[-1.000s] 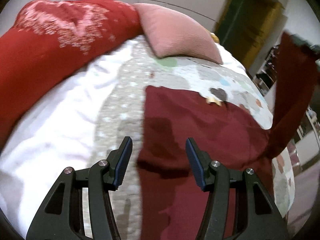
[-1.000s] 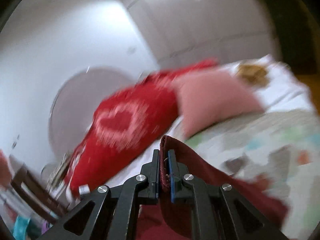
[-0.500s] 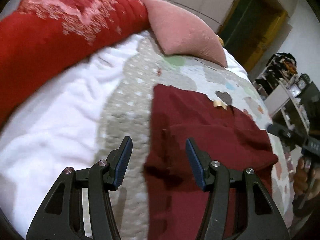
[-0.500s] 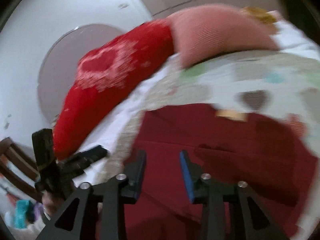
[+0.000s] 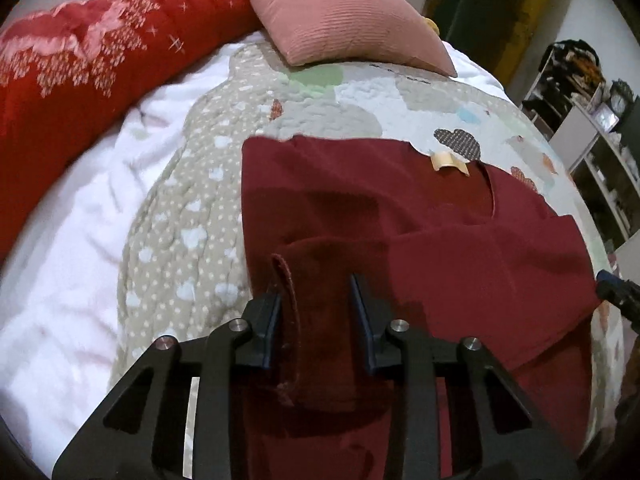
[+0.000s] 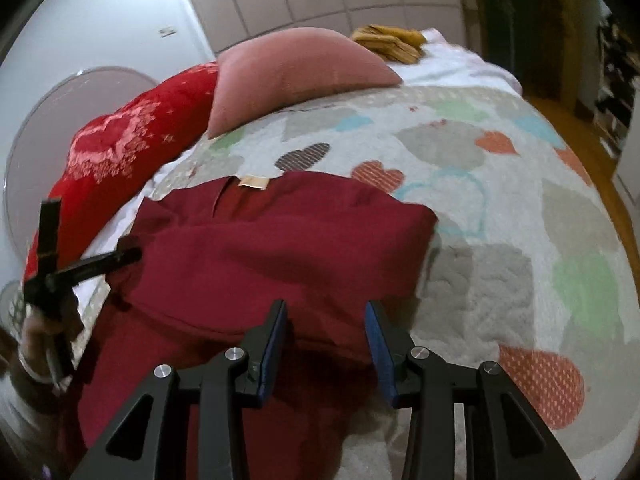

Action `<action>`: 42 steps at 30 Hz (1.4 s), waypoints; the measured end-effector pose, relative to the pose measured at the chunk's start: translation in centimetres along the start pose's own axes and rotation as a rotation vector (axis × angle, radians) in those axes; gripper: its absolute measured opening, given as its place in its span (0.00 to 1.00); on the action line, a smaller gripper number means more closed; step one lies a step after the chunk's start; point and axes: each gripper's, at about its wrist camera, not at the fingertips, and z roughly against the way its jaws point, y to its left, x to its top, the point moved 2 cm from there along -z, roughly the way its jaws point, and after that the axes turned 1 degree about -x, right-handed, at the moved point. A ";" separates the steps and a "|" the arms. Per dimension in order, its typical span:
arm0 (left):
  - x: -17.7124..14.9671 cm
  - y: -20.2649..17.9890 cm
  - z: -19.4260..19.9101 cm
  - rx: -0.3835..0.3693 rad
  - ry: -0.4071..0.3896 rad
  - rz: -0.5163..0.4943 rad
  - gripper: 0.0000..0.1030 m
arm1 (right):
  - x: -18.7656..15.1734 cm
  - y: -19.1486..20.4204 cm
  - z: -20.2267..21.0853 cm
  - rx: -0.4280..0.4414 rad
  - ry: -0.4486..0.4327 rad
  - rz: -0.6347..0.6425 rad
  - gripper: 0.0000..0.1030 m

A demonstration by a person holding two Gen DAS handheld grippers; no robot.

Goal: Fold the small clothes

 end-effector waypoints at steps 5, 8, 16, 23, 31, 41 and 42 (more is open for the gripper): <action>-0.1 1.4 -0.2 -0.002 0.009 0.030 0.30 | -2.6 2.4 -2.4 -0.100 0.152 0.155 0.20; -0.5 1.7 -0.3 -0.009 0.018 0.057 0.29 | -4.0 2.0 -2.2 -0.104 0.133 0.146 0.20; -0.4 2.6 2.8 -0.058 -0.053 0.153 0.30 | 1.2 1.1 2.0 -0.062 -0.044 -0.007 0.20; -0.8 2.1 0.2 -0.009 -0.002 0.110 0.30 | 3.7 2.1 -4.1 -0.120 0.000 0.026 0.20; -1.1 3.1 -1.4 -0.003 0.000 0.135 0.46 | 4.3 -1.9 -6.8 -0.162 -0.027 -0.102 0.20; -3.3 2.6 1.1 0.019 -0.012 0.086 0.46 | -0.9 0.0 0.3 -0.169 -0.018 -0.023 0.27; -3.6 2.5 0.9 0.031 -0.011 0.080 0.47 | -1.7 0.3 -0.2 -0.205 0.007 0.004 0.27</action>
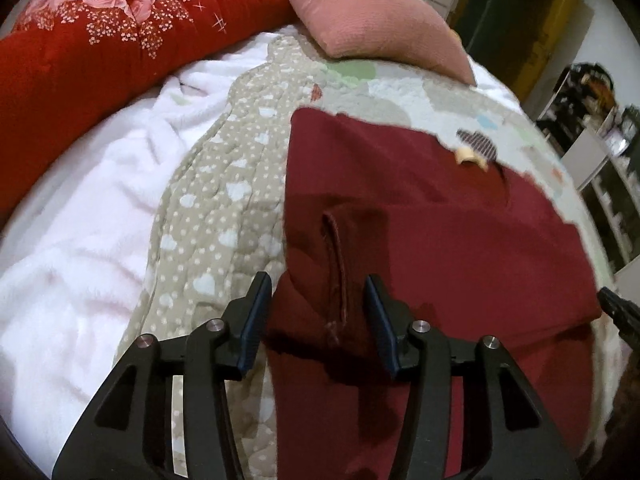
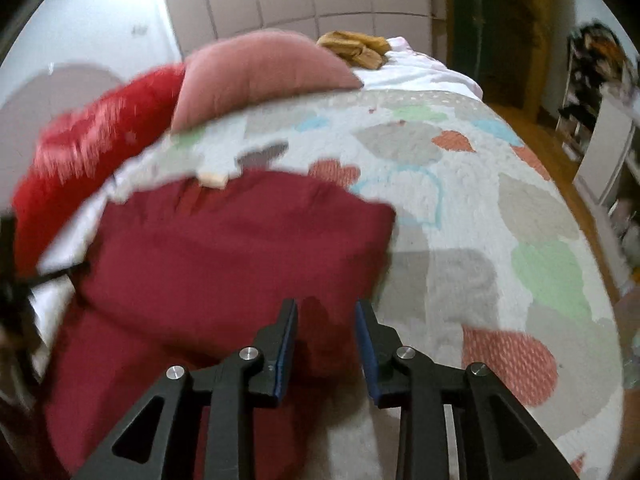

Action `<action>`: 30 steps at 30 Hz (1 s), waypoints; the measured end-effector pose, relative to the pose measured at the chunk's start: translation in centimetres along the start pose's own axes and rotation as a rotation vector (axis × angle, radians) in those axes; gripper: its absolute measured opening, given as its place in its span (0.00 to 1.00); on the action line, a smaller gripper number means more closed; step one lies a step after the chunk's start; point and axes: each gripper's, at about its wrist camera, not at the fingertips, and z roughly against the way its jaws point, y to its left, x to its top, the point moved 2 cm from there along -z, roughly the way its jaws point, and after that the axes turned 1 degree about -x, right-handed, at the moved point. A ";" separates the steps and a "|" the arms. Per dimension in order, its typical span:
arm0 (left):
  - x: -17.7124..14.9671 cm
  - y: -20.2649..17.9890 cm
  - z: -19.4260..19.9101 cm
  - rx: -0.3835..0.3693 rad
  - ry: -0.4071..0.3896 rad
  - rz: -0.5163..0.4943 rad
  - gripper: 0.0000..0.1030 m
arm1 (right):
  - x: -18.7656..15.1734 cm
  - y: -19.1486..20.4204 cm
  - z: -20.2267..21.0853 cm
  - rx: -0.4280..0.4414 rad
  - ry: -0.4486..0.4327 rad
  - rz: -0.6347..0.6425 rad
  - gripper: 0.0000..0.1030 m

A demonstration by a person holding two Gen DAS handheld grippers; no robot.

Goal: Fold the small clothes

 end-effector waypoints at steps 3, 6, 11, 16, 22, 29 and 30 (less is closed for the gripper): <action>-0.3 -0.1 -0.1 0.010 -0.020 -0.007 0.47 | -2.0 0.1 -2.1 -0.048 0.059 0.018 0.27; -0.4 0.1 0.5 0.008 -0.010 0.006 0.47 | -2.2 -0.8 -1.4 -0.013 0.034 -0.047 0.27; -2.1 0.3 3.4 -0.028 -0.006 0.006 0.47 | -2.4 -1.0 1.7 0.030 0.005 -0.087 0.29; -5.7 0.9 5.9 -0.082 0.028 0.022 0.47 | -4.9 -1.0 2.8 0.140 0.036 -0.152 0.43; -9.6 1.6 7.5 -0.120 0.087 0.059 0.47 | -6.8 -0.5 1.6 0.123 0.077 -0.168 0.43; -13.6 1.3 8.9 -0.104 0.124 0.014 0.47 | -10.3 0.8 3.9 0.162 0.117 -0.109 0.43; -14.0 1.2 9.3 -0.096 0.122 0.001 0.47 | -10.8 1.0 4.2 0.169 0.122 -0.103 0.43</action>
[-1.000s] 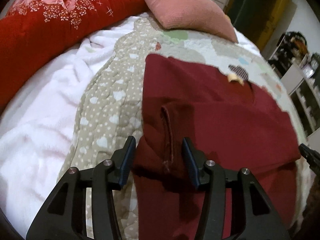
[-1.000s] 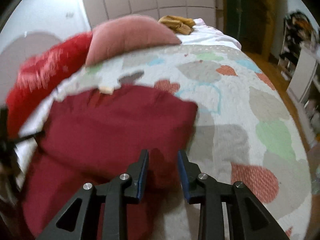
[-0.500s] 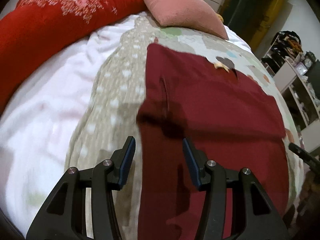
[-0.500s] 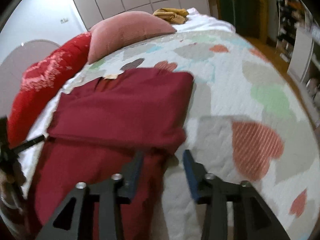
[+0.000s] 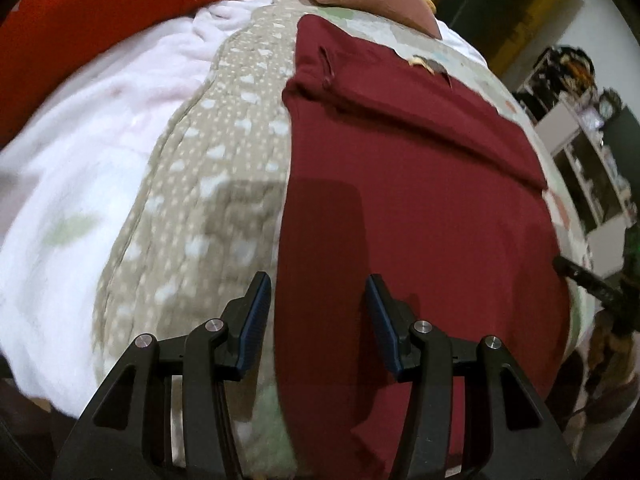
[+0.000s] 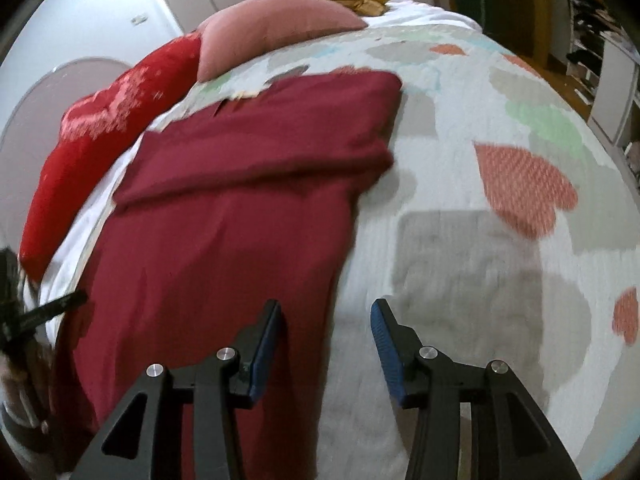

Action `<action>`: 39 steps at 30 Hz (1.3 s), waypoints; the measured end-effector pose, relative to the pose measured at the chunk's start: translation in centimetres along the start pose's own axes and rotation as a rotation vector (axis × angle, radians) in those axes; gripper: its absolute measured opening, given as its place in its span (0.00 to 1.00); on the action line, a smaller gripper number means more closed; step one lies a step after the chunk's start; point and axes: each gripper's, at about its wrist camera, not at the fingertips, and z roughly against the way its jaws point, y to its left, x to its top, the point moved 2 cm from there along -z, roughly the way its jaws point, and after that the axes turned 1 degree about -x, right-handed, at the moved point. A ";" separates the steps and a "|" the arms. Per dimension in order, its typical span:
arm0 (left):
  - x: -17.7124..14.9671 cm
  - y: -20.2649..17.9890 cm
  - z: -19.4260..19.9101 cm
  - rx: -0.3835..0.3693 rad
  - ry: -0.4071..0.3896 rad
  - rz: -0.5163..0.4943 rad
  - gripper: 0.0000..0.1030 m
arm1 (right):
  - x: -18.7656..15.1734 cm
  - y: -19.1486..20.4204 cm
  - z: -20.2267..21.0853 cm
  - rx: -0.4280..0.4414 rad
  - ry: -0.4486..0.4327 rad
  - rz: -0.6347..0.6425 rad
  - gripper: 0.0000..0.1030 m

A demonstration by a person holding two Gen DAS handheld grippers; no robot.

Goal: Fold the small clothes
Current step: 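Move the right gripper to the sweater hem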

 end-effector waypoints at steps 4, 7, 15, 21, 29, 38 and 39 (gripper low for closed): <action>-2.3 -0.2 1.1 0.008 -0.003 -0.035 0.47 | -3.2 0.8 1.5 0.041 0.034 0.030 0.44; -3.9 -0.3 2.0 0.027 -0.008 -0.059 0.47 | -5.7 1.8 2.5 0.060 0.058 0.081 0.44; -7.0 0.4 3.6 0.021 0.019 -0.052 0.47 | -11.0 2.7 4.5 0.110 0.120 0.133 0.44; -8.0 0.5 3.5 0.028 0.034 -0.054 0.47 | -13.8 2.0 3.9 0.198 0.195 0.052 0.44; -8.1 0.4 3.3 0.034 0.032 -0.036 0.48 | -14.5 2.9 3.3 0.232 0.220 0.065 0.44; -8.4 0.5 3.5 0.040 0.036 -0.010 0.48 | -14.5 2.6 2.1 0.235 0.256 0.048 0.44; -8.4 0.6 3.5 0.040 0.035 -0.008 0.48 | -14.4 2.5 2.0 0.236 0.255 0.046 0.44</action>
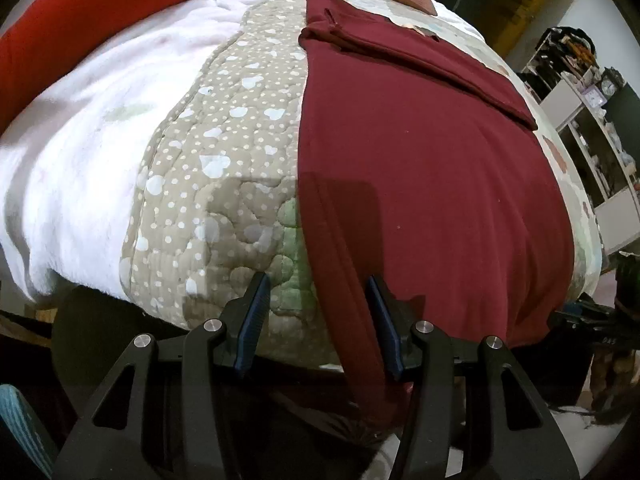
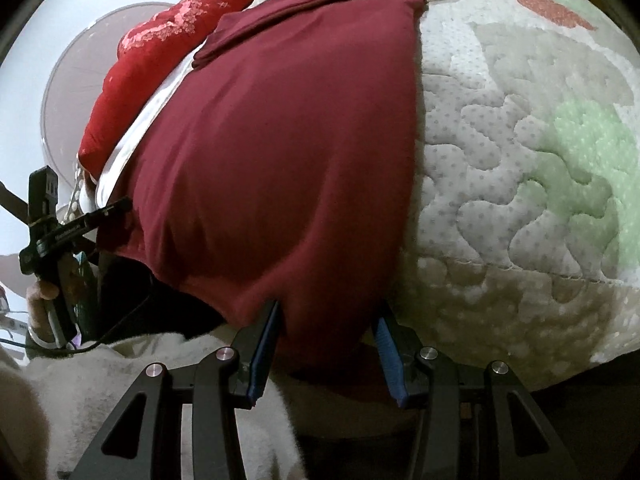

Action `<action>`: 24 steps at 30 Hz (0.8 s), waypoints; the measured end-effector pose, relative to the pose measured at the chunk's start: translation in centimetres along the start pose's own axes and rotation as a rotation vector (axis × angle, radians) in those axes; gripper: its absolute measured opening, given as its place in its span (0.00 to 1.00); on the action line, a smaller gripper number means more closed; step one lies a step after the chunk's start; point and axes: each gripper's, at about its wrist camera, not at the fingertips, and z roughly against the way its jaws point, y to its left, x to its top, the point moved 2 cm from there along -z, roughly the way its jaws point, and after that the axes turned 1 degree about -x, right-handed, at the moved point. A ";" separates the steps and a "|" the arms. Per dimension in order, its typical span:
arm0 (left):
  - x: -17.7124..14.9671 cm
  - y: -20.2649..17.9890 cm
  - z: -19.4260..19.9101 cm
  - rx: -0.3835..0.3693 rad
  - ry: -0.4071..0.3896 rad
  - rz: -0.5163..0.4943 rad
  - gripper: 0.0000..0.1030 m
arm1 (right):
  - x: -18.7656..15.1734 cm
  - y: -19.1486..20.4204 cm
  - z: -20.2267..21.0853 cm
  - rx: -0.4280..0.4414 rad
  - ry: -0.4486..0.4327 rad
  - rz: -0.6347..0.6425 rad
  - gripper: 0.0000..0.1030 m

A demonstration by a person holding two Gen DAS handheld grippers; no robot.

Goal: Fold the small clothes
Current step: 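Move the right gripper to the sweater hem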

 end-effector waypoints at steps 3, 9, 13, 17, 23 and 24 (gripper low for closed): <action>-0.1 -0.1 0.0 0.009 -0.003 -0.004 0.48 | 0.3 0.1 -0.1 -0.003 -0.004 0.002 0.45; -0.3 -0.2 0.0 0.012 -0.003 -0.001 0.48 | 0.2 -0.2 -0.1 0.002 -0.008 0.000 0.45; -0.3 -0.2 0.0 0.013 -0.002 -0.004 0.48 | 0.2 -0.3 -0.1 0.007 -0.007 -0.006 0.45; -0.6 -0.2 0.0 0.013 0.003 -0.003 0.48 | 0.3 -0.3 -0.1 0.005 -0.001 -0.001 0.45; -1.7 0.1 0.2 -0.020 0.026 0.007 0.48 | 0.4 -0.1 -0.3 0.001 -0.005 -0.001 0.45; -1.8 0.2 0.2 -0.024 0.029 0.007 0.48 | 0.4 -0.1 -0.3 0.003 -0.006 -0.002 0.45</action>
